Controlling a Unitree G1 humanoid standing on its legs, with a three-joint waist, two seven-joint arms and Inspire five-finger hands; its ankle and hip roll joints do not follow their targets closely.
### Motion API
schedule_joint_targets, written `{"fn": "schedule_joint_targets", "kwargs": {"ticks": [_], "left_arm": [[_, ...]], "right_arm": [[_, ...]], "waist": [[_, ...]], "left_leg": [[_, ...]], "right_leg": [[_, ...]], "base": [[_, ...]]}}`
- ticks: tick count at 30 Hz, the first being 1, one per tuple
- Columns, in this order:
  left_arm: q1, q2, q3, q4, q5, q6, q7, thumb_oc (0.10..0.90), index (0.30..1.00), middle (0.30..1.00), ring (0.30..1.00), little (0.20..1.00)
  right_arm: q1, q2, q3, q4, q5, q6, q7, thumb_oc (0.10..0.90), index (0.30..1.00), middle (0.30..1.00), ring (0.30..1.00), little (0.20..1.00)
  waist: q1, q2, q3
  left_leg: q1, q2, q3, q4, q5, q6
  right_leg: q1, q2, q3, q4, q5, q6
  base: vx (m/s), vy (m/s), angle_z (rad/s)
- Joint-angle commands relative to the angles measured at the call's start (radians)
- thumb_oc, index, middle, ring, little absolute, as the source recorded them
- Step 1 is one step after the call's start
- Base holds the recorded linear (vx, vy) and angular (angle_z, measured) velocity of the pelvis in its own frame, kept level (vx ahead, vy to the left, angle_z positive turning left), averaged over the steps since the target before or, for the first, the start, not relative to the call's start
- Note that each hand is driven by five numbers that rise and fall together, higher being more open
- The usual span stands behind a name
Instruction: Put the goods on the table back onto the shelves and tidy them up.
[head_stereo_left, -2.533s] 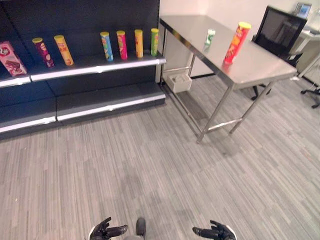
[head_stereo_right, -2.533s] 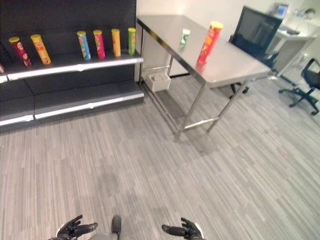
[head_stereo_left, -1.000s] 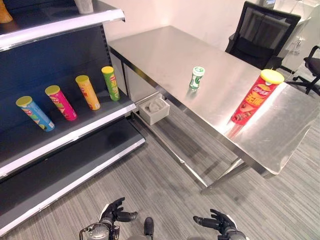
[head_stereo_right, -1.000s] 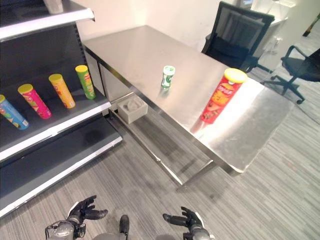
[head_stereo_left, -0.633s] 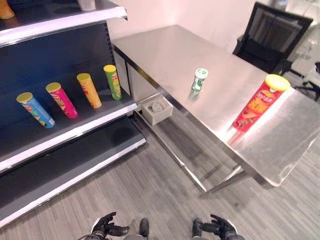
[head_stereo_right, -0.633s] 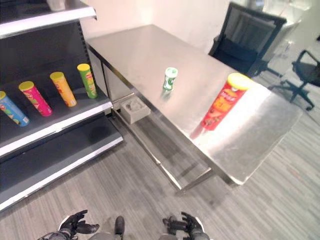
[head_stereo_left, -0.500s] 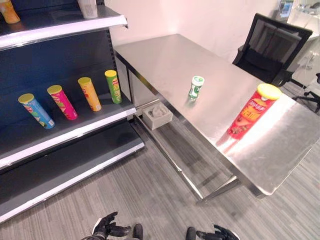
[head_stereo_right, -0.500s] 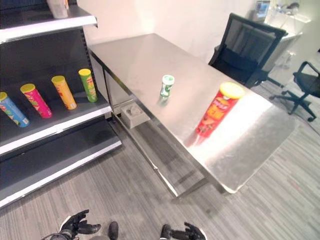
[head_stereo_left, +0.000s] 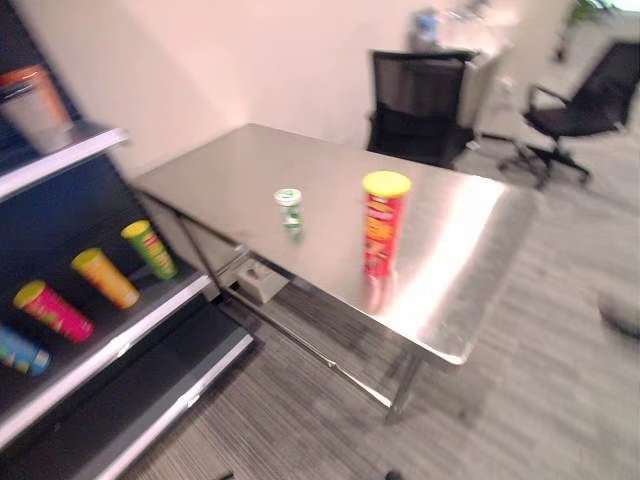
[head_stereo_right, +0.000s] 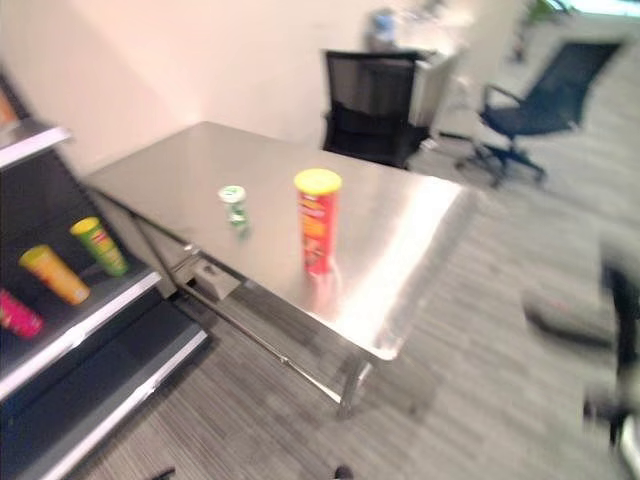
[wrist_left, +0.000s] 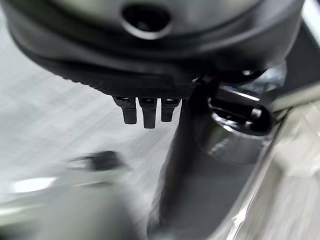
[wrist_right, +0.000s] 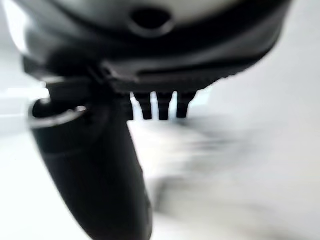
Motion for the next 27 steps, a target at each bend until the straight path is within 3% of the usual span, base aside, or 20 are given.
{"fn": "schedule_joint_targets", "kwargs": {"ticks": [1, 6, 7, 11, 20, 27], "left_arm": [[-0.128, 0.085, -0.084, -0.068, 0.005, -0.06, -0.025, 0.8, 0.9, 0.9, 0.9, 0.9], [-0.119, 0.084, -0.098, -0.091, -0.002, -0.065, -0.028, 0.8, 0.9, 0.9, 0.9, 0.9], [-0.11, 0.085, -0.113, -0.105, -0.007, -0.064, -0.032, 0.8, 0.9, 0.9, 0.9, 0.9], [-0.098, 0.079, -0.122, -0.098, -0.008, -0.065, -0.038, 0.8, 0.9, 0.9, 0.9, 0.9], [-0.091, 0.079, -0.121, -0.077, -0.009, -0.067, -0.034, 0.8, 0.9, 0.9, 0.9, 0.9], [-0.092, 0.079, -0.126, -0.061, -0.007, -0.062, -0.035, 0.8, 0.9, 0.9, 0.9, 0.9]], "right_arm": [[-0.216, 0.08, 0.12, 0.404, -0.026, -0.102, 0.05, 0.8, 0.9, 0.9, 0.9, 0.9], [-0.288, 0.056, 0.154, 0.377, -0.019, -0.106, 0.056, 0.8, 0.9, 0.9, 0.9, 0.9], [-0.344, 0.05, 0.191, 0.375, -0.004, -0.108, 0.059, 0.8, 0.9, 0.9, 0.9, 0.9], [-0.412, 0.035, 0.242, 0.406, -0.032, -0.099, 0.051, 0.8, 0.9, 0.9, 0.9, 0.9], [-0.465, 0.023, 0.263, 0.452, -0.064, -0.097, 0.026, 0.8, 0.9, 0.9, 0.9, 0.9], [-0.484, 0.059, 0.319, 0.52, -0.058, -0.079, 0.033, 0.8, 0.9, 0.9, 0.9, 0.9]], "waist": [[0.097, -0.116, 0.012], [0.115, -0.12, 0.005], [0.137, -0.125, 0.001], [0.158, -0.131, -0.005], [0.178, -0.138, -0.007], [0.19, -0.139, -0.007]], "left_leg": [[0.024, -0.019, -0.009, 0.01, -0.107, 0.022], [0.019, -0.022, -0.017, 0.01, -0.106, 0.024], [0.012, -0.025, -0.027, 0.01, -0.103, 0.024], [0.005, -0.029, -0.042, 0.01, -0.1, 0.024], [-0.004, -0.031, -0.069, 0.01, -0.096, 0.023], [-0.005, -0.032, -0.078, 0.01, -0.096, 0.023]], "right_leg": [[0.026, -0.089, -0.026, 0.006, -0.054, 0.079], [0.03, -0.095, -0.038, 0.006, -0.053, 0.081], [0.033, -0.099, -0.051, 0.006, -0.052, 0.08], [0.039, -0.104, -0.067, 0.006, -0.052, 0.082], [0.055, -0.108, -0.092, 0.006, -0.058, 0.081], [0.062, -0.11, -0.102, 0.006, -0.061, 0.08]], "base": [[-0.01, 0.024, 0.42], [-0.01, 0.009, 0.46], [-0.02, 0.008, 0.31], [-0.01, 0.004, 0.11], [0.0, -0.002, 0.12], [0.01, -0.006, 0.05]]}}
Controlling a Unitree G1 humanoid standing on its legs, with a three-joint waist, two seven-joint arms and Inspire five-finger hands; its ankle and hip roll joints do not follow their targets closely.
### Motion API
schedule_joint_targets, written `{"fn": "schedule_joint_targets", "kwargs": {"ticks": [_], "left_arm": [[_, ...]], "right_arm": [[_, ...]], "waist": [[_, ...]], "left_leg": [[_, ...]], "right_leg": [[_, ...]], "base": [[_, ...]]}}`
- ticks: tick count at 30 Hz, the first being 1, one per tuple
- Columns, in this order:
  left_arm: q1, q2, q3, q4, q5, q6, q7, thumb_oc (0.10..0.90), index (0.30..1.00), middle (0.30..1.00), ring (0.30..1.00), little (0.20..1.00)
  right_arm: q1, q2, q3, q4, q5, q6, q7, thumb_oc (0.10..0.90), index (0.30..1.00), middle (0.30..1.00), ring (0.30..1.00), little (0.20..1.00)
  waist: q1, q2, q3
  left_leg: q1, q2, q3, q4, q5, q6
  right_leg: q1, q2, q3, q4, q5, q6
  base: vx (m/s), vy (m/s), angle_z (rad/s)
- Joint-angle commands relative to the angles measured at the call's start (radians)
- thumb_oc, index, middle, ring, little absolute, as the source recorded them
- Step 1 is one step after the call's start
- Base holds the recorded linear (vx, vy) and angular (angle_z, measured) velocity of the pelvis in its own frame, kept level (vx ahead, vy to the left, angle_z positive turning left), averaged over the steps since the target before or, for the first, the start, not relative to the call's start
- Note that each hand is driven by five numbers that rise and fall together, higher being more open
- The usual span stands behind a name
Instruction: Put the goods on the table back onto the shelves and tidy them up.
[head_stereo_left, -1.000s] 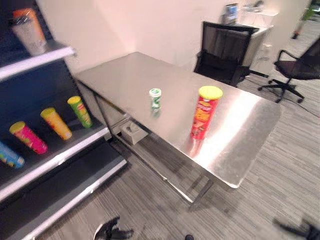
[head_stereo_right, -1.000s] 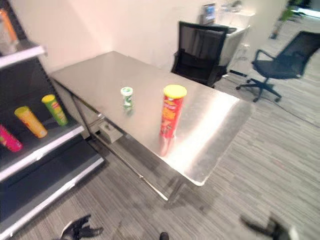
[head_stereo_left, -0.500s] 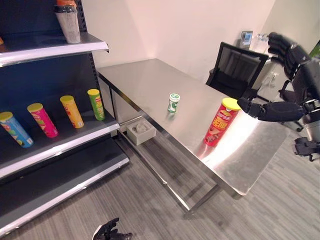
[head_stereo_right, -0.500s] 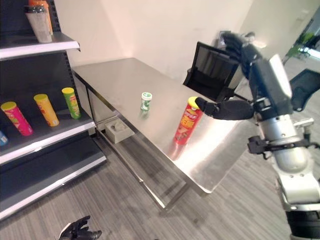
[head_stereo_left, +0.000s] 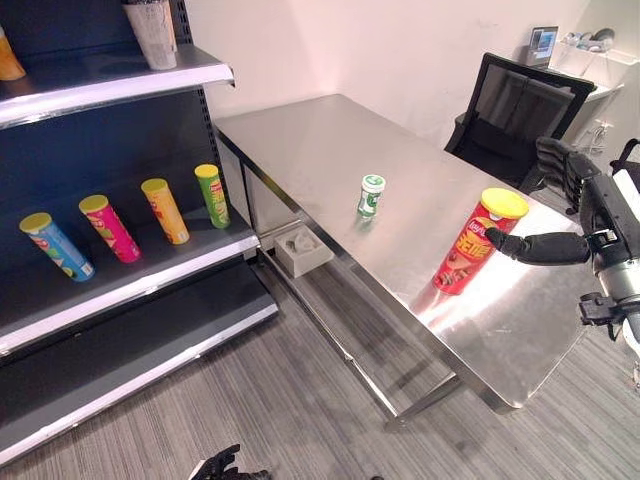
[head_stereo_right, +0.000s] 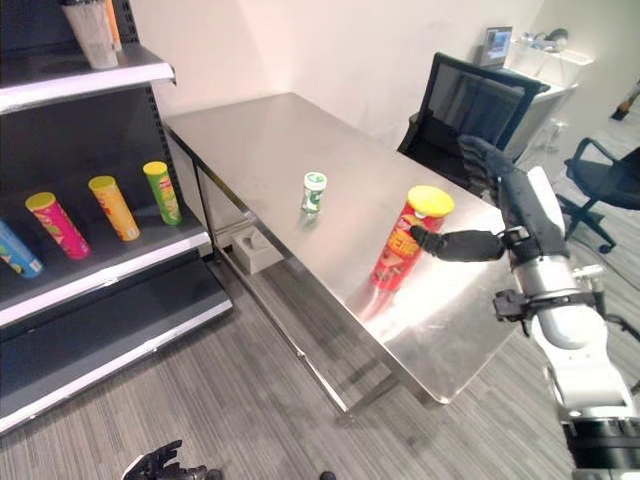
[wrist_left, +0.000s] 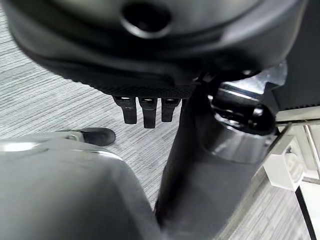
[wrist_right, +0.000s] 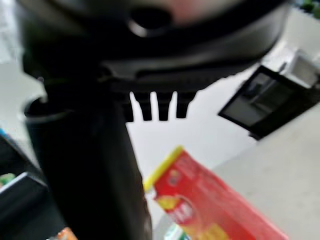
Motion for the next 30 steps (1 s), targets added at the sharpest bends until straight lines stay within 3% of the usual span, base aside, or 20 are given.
{"fn": "schedule_joint_targets", "kwargs": {"ticks": [1, 19, 30], "left_arm": [[-0.061, 0.009, -0.046, 0.022, 0.014, -0.032, -0.008, 0.8, 0.9, 0.9, 0.9, 0.9], [-0.063, 0.015, -0.07, 0.02, -0.01, -0.016, 0.019, 0.8, 0.9, 0.9, 0.9, 0.9], [-0.062, 0.016, -0.106, -0.01, -0.039, -0.007, 0.024, 0.8, 0.9, 0.9, 0.9, 0.9]], "right_arm": [[-0.183, -0.022, -0.031, -0.007, 0.013, -0.06, -0.051, 0.8, 0.9, 0.9, 0.9, 0.9], [-0.334, 0.094, 0.119, 0.122, 0.141, -0.02, -0.096, 0.8, 0.9, 0.9, 0.9, 0.9], [-0.47, 0.049, 0.208, 0.241, 0.215, 0.02, -0.106, 0.8, 0.9, 0.9, 0.9, 0.9]], "waist": [[0.037, -0.007, -0.024], [0.049, 0.001, -0.022], [0.046, -0.004, -0.02]], "left_leg": [[0.042, 0.032, -0.004, 0.01, -0.125, -0.012], [0.051, 0.037, -0.002, 0.01, -0.124, -0.015], [0.051, 0.04, 0.003, 0.01, -0.12, -0.018]], "right_leg": [[0.022, -0.032, -0.012, 0.013, -0.044, 0.039], [0.036, -0.034, -0.022, 0.013, -0.049, 0.034], [0.033, -0.03, -0.02, 0.013, -0.047, 0.031]], "base": [[0.01, -0.001, 0.04], [0.0, -0.001, 0.01], [0.0, 0.0, 0.0]]}}
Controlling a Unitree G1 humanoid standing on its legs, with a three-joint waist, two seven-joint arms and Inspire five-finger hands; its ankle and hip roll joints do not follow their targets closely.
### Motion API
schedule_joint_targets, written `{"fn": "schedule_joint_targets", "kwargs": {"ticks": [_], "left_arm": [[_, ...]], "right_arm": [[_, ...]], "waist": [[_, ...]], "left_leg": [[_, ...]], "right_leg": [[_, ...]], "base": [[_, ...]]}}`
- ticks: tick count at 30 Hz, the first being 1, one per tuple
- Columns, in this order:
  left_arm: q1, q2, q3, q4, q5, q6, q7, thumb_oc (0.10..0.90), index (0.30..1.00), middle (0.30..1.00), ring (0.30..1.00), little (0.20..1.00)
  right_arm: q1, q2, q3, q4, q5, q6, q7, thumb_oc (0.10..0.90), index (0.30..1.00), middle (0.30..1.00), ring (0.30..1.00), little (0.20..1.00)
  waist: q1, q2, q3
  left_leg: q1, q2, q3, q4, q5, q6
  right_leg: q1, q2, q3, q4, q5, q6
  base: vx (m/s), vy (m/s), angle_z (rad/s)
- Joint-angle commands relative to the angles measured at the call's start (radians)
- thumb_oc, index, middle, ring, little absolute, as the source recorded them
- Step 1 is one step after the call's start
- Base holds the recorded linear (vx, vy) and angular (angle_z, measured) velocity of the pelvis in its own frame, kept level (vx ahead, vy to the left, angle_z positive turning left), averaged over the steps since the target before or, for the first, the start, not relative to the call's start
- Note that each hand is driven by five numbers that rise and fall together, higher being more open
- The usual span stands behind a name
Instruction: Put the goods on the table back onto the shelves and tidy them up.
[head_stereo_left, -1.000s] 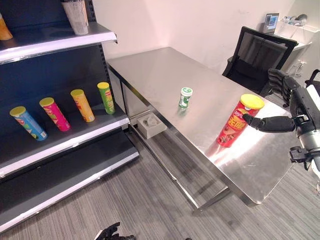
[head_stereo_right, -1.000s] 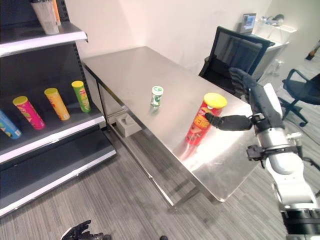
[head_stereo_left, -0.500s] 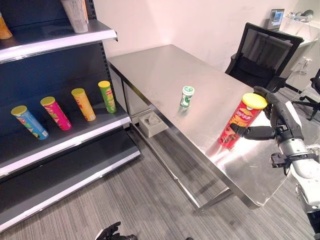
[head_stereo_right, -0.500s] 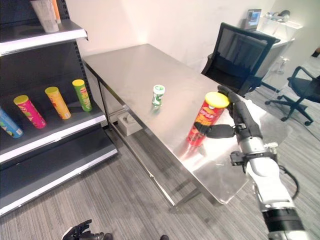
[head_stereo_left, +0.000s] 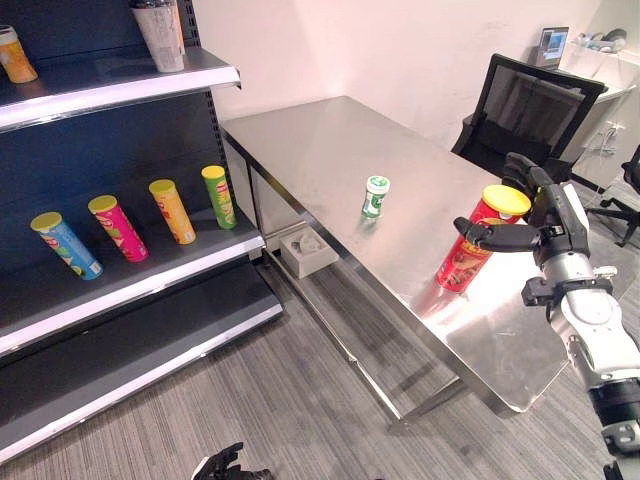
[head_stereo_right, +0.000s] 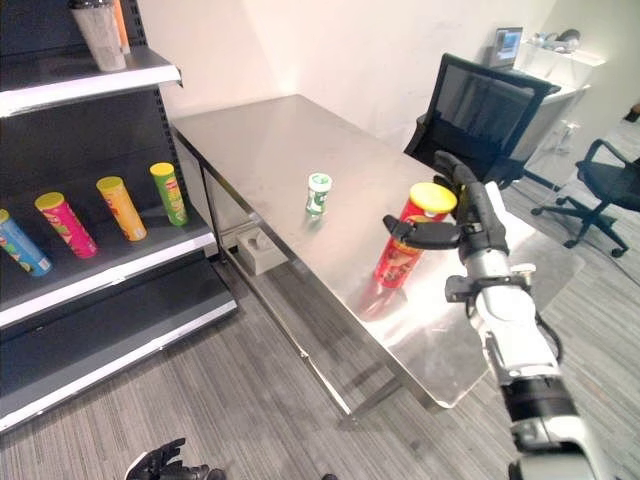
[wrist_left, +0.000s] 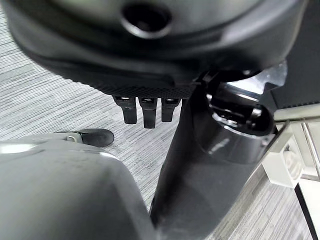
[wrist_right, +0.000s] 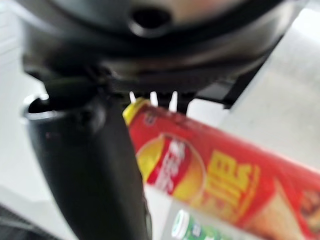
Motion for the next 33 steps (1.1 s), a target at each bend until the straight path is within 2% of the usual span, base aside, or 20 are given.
{"fn": "schedule_joint_targets", "kwargs": {"ticks": [1, 13, 14, 15, 21, 28, 33], "left_arm": [[-0.039, 0.011, -0.06, -0.014, -0.032, -0.008, 0.013, 0.8, 0.9, 0.9, 0.9, 0.9], [-0.046, 0.006, -0.065, -0.006, -0.038, -0.006, 0.008, 0.8, 0.9, 0.9, 0.9, 0.9], [-0.046, 0.006, -0.065, -0.006, -0.038, -0.006, 0.008, 0.8, 0.9, 0.9, 0.9, 0.9], [-0.046, 0.005, -0.065, -0.004, -0.04, -0.005, 0.008, 0.8, 0.9, 0.9, 0.9, 0.9], [-0.049, 0.005, -0.065, -0.003, -0.045, -0.006, 0.01, 0.8, 0.9, 0.9, 0.9, 0.9], [-0.049, 0.007, -0.056, -0.001, -0.046, -0.006, 0.013, 0.8, 0.9, 0.9, 0.9, 0.9], [-0.05, 0.018, -0.033, -0.019, -0.038, -0.008, 0.021, 0.8, 0.9, 0.9, 0.9, 0.9]], "right_arm": [[-0.15, -0.076, -0.015, -0.057, 0.046, -0.065, -0.029, 0.8, 0.9, 0.9, 0.9, 0.9], [-0.152, -0.121, 0.059, -0.034, 0.083, -0.02, 0.032, 0.8, 0.9, 0.9, 0.9, 0.9], [-0.153, -0.121, 0.06, -0.033, 0.084, -0.02, 0.032, 0.59, 0.585, 0.585, 0.585, 0.585], [-0.159, -0.125, 0.072, -0.029, 0.097, -0.017, 0.041, 0.4, 0.3, 0.3, 0.3, 0.3], [-0.157, -0.138, 0.097, -0.041, 0.121, -0.012, 0.064, 0.4, 0.3, 0.3, 0.3, 0.3], [-0.139, -0.132, 0.07, -0.055, 0.106, -0.019, 0.047, 0.4, 0.3, 0.3, 0.3, 0.3], [-0.091, -0.065, -0.068, -0.172, 0.121, -0.098, -0.019, 0.4, 0.3, 0.3, 0.3, 0.3]], "waist": [[0.033, -0.024, -0.025], [0.023, -0.034, -0.019], [0.023, -0.033, -0.019], [0.023, -0.034, -0.018], [0.019, -0.037, -0.014], [0.019, -0.035, -0.015], [0.026, -0.024, -0.017]], "left_leg": [[0.036, 0.03, 0.014, 0.005, -0.13, -0.014], [0.034, 0.03, 0.021, 0.005, -0.131, -0.017], [0.035, 0.03, 0.021, 0.005, -0.131, -0.017], [0.035, 0.03, 0.022, 0.005, -0.13, -0.018], [0.035, 0.03, 0.023, 0.005, -0.13, -0.02], [0.037, 0.031, 0.022, 0.005, -0.131, -0.019], [0.038, 0.036, 0.005, 0.005, -0.133, -0.02]], "right_leg": [[0.012, -0.045, -0.009, 0.013, -0.051, 0.045], [0.007, -0.046, -0.007, 0.013, -0.047, 0.047], [0.007, -0.046, -0.007, 0.013, -0.047, 0.047], [0.007, -0.046, -0.006, 0.013, -0.046, 0.047], [0.005, -0.046, -0.006, 0.013, -0.046, 0.048], [0.008, -0.048, -0.008, 0.013, -0.048, 0.048], [0.017, -0.041, -0.013, 0.013, -0.063, 0.044]], "base": [[0.0, 0.0, 0.0], [0.0, 0.0, 0.0], [0.0, 0.0, 0.0], [0.0, 0.0, 0.0], [0.0, 0.0, 0.0], [0.0, 0.0, 0.0], [0.01, -0.054, 0.03]]}}
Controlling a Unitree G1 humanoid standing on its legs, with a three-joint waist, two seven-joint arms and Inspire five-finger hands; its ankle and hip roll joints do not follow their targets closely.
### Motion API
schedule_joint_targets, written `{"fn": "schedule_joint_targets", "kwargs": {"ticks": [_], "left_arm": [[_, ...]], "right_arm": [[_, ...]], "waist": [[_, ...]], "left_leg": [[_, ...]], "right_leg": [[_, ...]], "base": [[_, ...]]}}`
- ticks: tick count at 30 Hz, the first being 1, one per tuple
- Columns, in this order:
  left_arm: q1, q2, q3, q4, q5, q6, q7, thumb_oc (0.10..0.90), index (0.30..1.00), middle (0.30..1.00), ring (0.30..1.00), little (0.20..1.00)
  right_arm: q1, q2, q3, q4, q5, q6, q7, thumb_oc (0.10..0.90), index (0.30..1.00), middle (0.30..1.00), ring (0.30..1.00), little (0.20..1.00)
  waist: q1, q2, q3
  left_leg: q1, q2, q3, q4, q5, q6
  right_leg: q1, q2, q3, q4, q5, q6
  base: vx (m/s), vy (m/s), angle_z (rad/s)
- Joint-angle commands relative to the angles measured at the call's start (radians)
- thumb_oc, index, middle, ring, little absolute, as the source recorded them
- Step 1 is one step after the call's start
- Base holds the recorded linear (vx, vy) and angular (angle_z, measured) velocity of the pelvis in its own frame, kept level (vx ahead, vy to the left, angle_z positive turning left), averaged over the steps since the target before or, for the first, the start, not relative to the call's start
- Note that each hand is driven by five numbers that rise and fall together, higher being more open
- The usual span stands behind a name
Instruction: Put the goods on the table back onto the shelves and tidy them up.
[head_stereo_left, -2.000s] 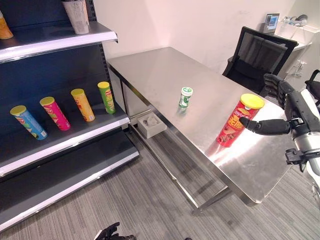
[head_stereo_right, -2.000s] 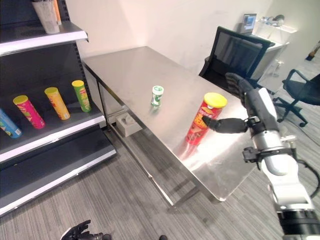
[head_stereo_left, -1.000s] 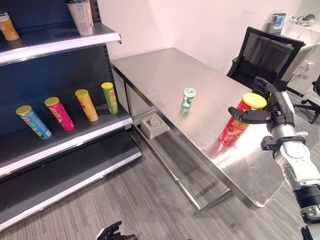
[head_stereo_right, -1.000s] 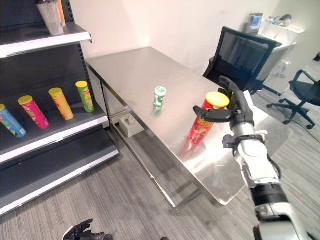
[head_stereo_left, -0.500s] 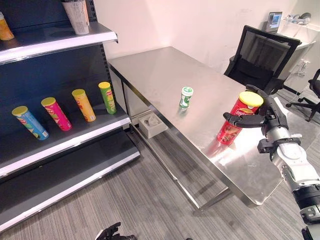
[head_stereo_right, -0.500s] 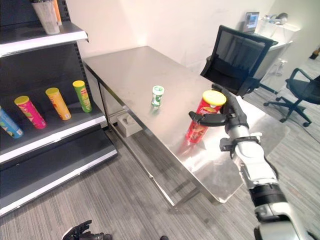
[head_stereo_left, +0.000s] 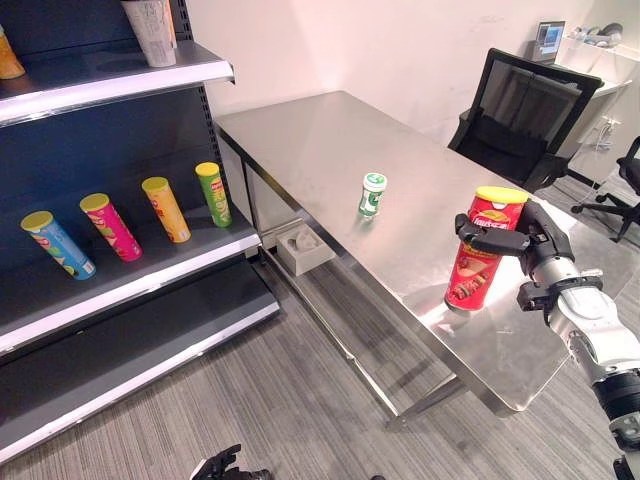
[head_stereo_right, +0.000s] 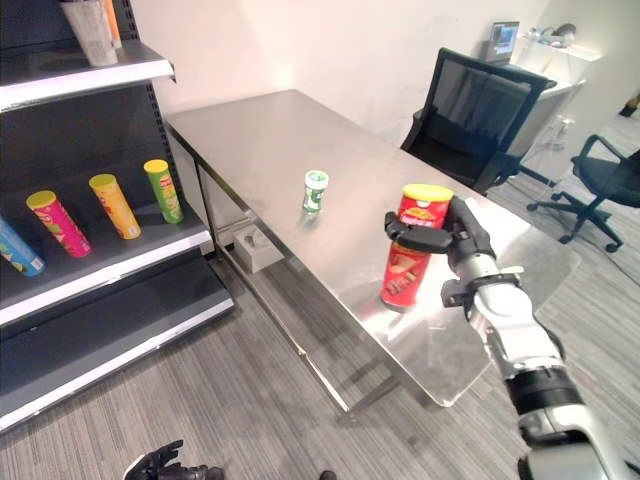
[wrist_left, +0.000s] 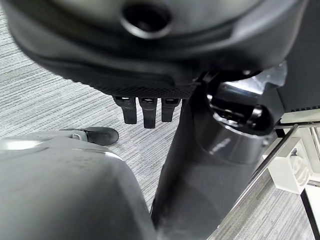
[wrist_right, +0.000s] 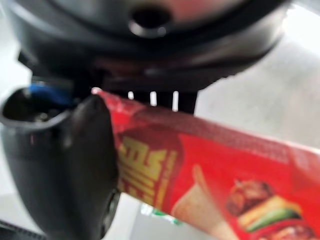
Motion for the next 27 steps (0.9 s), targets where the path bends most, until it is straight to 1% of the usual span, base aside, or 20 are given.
{"fn": "schedule_joint_targets", "kwargs": {"ticks": [1, 4, 5, 7, 8, 10, 11, 13, 14, 15, 16, 17, 18, 19, 20, 21, 23, 24, 26, 27], "left_arm": [[-0.05, 0.02, -0.032, -0.023, -0.002, -0.028, 0.021, 0.8, 0.9, 0.9, 0.9, 0.9], [-0.043, 0.027, -0.023, -0.033, -0.004, -0.028, 0.022, 0.8, 0.9, 0.9, 0.9, 0.9], [-0.034, 0.029, -0.013, -0.045, -0.01, -0.027, 0.024, 0.8, 0.9, 0.9, 0.9, 0.9], [-0.026, 0.029, -0.007, -0.066, -0.033, -0.029, 0.03, 0.8, 0.9, 0.9, 0.9, 0.9], [-0.018, 0.026, -0.009, -0.082, -0.05, -0.028, 0.036, 0.8, 0.9, 0.9, 0.9, 0.9], [-0.018, 0.025, -0.007, -0.084, -0.05, -0.027, 0.036, 0.8, 0.9, 0.9, 0.9, 0.9], [-0.019, 0.021, -0.006, -0.089, -0.064, -0.028, 0.042, 0.8, 0.9, 0.9, 0.9, 0.9], [-0.02, 0.015, -0.002, -0.093, -0.08, -0.032, 0.049, 0.8, 0.9, 0.9, 0.9, 0.9], [-0.021, 0.015, -0.002, -0.094, -0.08, -0.032, 0.049, 0.8, 0.9, 0.9, 0.9, 0.9], [-0.021, 0.011, 0.007, -0.107, -0.092, -0.034, 0.053, 0.8, 0.9, 0.9, 0.9, 0.9], [-0.018, 0.007, 0.014, -0.105, -0.093, -0.036, 0.052, 0.8, 0.9, 0.9, 0.9, 0.9], [-0.019, 0.007, 0.014, -0.106, -0.093, -0.036, 0.052, 0.8, 0.9, 0.9, 0.9, 0.9], [-0.013, 0.002, 0.02, -0.1, -0.084, -0.039, 0.052, 0.8, 0.9, 0.9, 0.9, 0.9], [-0.013, 0.002, 0.02, -0.1, -0.083, -0.04, 0.052, 0.8, 0.9, 0.9, 0.9, 0.9], [-0.01, 0.004, 0.027, -0.089, -0.07, -0.042, 0.057, 0.8, 0.9, 0.9, 0.9, 0.9], [-0.008, 0.005, 0.03, -0.084, -0.064, -0.043, 0.06, 0.8, 0.9, 0.9, 0.9, 0.9], [0.003, 0.006, 0.035, -0.074, -0.042, -0.041, 0.06, 0.8, 0.9, 0.9, 0.9, 0.9], [0.002, 0.011, 0.026, -0.056, -0.004, -0.039, 0.06, 0.8, 0.9, 0.9, 0.9, 0.9], [-0.008, 0.023, 0.018, -0.044, 0.024, -0.039, 0.055, 0.8, 0.9, 0.9, 0.9, 0.9], [-0.011, 0.036, 0.013, -0.053, 0.047, -0.042, 0.056, 0.8, 0.9, 0.9, 0.9, 0.9]], "right_arm": [[-0.124, -0.024, -0.136, -0.172, 0.019, -0.19, -0.085, 0.4, 0.3, 0.3, 0.3, 0.3], [-0.12, -0.002, -0.18, -0.247, 0.01, -0.222, -0.104, 0.4, 0.3, 0.3, 0.3, 0.3], [-0.135, 0.024, -0.203, -0.309, -0.014, -0.247, -0.127, 0.4, 0.3, 0.3, 0.3, 0.3], [-0.204, 0.055, -0.213, -0.39, -0.075, -0.283, -0.18, 0.4, 0.3, 0.3, 0.3, 0.3], [-0.247, 0.074, -0.2, -0.408, -0.094, -0.298, -0.205, 0.4, 0.3, 0.3, 0.3, 0.3], [-0.25, 0.074, -0.197, -0.408, -0.097, -0.297, -0.207, 0.4, 0.3, 0.3, 0.3, 0.3], [-0.28, 0.084, -0.188, -0.436, -0.147, -0.301, -0.227, 0.4, 0.3, 0.3, 0.3, 0.3], [-0.297, 0.081, -0.188, -0.45, -0.194, -0.303, -0.248, 0.4, 0.3, 0.3, 0.3, 0.3], [-0.297, 0.08, -0.188, -0.451, -0.195, -0.303, -0.249, 0.4, 0.3, 0.3, 0.3, 0.3], [-0.304, 0.057, -0.198, -0.453, -0.269, -0.296, -0.287, 0.4, 0.3, 0.3, 0.3, 0.3], [-0.304, 0.062, -0.201, -0.465, -0.295, -0.29, -0.296, 0.4, 0.3, 0.3, 0.3, 0.3], [-0.303, 0.062, -0.202, -0.467, -0.297, -0.288, -0.297, 0.4, 0.3, 0.3, 0.3, 0.3], [-0.292, 0.074, -0.206, -0.477, -0.339, -0.28, -0.306, 0.4, 0.3, 0.3, 0.3, 0.3], [-0.289, 0.076, -0.207, -0.48, -0.342, -0.278, -0.307, 0.4, 0.3, 0.3, 0.3, 0.3], [-0.269, 0.095, -0.214, -0.487, -0.375, -0.271, -0.317, 0.4, 0.3, 0.3, 0.3, 0.3], [-0.255, 0.103, -0.215, -0.5, -0.385, -0.265, -0.318, 0.4, 0.3, 0.3, 0.3, 0.3], [-0.221, 0.127, -0.232, -0.519, -0.386, -0.262, -0.306, 0.4, 0.3, 0.3, 0.3, 0.3], [-0.177, 0.147, -0.253, -0.535, -0.401, -0.255, -0.306, 0.4, 0.3, 0.3, 0.3, 0.3], [-0.139, 0.171, -0.274, -0.548, -0.413, -0.24, -0.3, 0.4, 0.3, 0.3, 0.3, 0.3], [-0.125, 0.201, -0.266, -0.554, -0.428, -0.231, -0.295, 0.4, 0.3, 0.3, 0.3, 0.3]], "waist": [[0.038, -0.02, -0.023], [0.043, -0.015, -0.025], [0.053, -0.01, -0.028], [0.083, 0.0, -0.027], [0.109, 0.006, -0.019], [0.103, 0.007, -0.019], [0.132, 0.013, 0.0], [0.147, 0.018, 0.019], [0.141, 0.017, 0.017], [0.155, 0.017, 0.043], [0.155, 0.018, 0.049], [0.154, 0.017, 0.049], [0.159, 0.019, 0.055], [0.158, 0.019, 0.054], [0.155, 0.026, 0.055], [0.151, 0.031, 0.049], [0.143, 0.05, 0.031], [0.139, 0.061, 0.01], [0.139, 0.053, 0.002], [0.132, 0.049, 0.002]], "left_leg": [[0.044, 0.038, 0.002, 0.009, -0.131, -0.021], [0.043, 0.046, -0.01, 0.009, -0.127, -0.026], [0.04, 0.059, -0.024, 0.009, -0.12, -0.035], [0.018, 0.093, -0.066, 0.009, -0.091, -0.062], [-0.001, 0.109, -0.1, 0.009, -0.066, -0.077], [-0.004, 0.111, -0.106, 0.009, -0.065, -0.078], [-0.036, 0.117, -0.149, 0.009, -0.039, -0.09], [-0.076, 0.115, -0.184, 0.009, -0.016, -0.098], [-0.084, 0.111, -0.191, 0.009, -0.009, -0.096], [-0.124, 0.131, -0.155, 0.026, 0.015, -0.111], [-0.137, 0.148, -0.127, 0.036, 0.023, -0.115], [-0.141, 0.145, -0.129, 0.037, 0.027, -0.113], [-0.146, 0.179, -0.102, 0.056, 0.031, -0.118], [-0.148, 0.179, -0.104, 0.057, 0.031, -0.118], [-0.147, 0.217, -0.08, 0.061, 0.043, -0.124], [-0.139, 0.229, -0.068, 0.051, 0.042, -0.128], [-0.121, 0.228, -0.04, 0.023, 0.029, -0.124], [-0.122, 0.196, -0.034, 0.024, -0.002, -0.115], [-0.126, 0.131, -0.041, 0.039, -0.035, -0.089], [-0.121, 0.07, -0.035, 0.041, -0.064, -0.053]], "right_leg": [[0.024, -0.036, -0.012, 0.013, -0.064, 0.04], [0.031, -0.028, -0.016, 0.013, -0.075, 0.034], [0.038, -0.015, -0.022, 0.013, -0.089, 0.024], [0.052, 0.019, -0.045, 0.013, -0.119, 0.004], [0.058, 0.039, -0.063, 0.013, -0.136, -0.009], [0.059, 0.041, -0.069, 0.013, -0.137, -0.011], [0.06, 0.054, -0.089, 0.013, -0.149, -0.019], [0.066, 0.057, -0.132, 0.013, -0.162, -0.023], [0.062, 0.054, -0.139, 0.013, -0.158, -0.022], [0.074, 0.043, -0.185, 0.013, -0.168, -0.024], [0.076, 0.035, -0.204, 0.013, -0.166, -0.022], [0.073, 0.033, -0.205, 0.013, -0.162, -0.021], [0.081, 0.018, -0.222, 0.013, -0.15, -0.013], [0.08, 0.018, -0.223, 0.013, -0.15, -0.013], [0.082, -0.007, -0.238, 0.013, -0.137, 0.0], [0.083, -0.017, -0.241, 0.013, -0.137, 0.007], [0.078, -0.04, -0.249, 0.013, -0.12, 0.022], [0.075, -0.102, -0.268, 0.013, -0.086, 0.049], [0.086, -0.175, -0.285, 0.016, -0.041, 0.069], [0.069, -0.249, -0.301, 0.05, 0.047, 0.091]], "base": [[0.01, -0.091, 0.05], [0.02, -0.091, 0.05], [0.01, -0.185, 0.22], [-0.03, -0.299, 0.44], [-0.05, -0.216, 0.57], [-0.06, -0.101, 0.54], [-0.11, -0.122, 0.4], [-0.11, -0.089, 0.63], [-0.13, 0.009, 1.06], [-0.13, 0.059, 1.04], [-0.13, 0.059, 1.06], [-0.05, 0.15, 0.98], [-0.01, 0.115, 0.89], [0.0, 0.282, 0.4], [0.01, 0.267, 0.22], [0.01, 0.381, 0.21], [0.04, 0.449, 0.39], [0.07, 0.599, 0.68], [0.1, 0.613, 0.86], [0.08, 0.778, 0.63]]}}
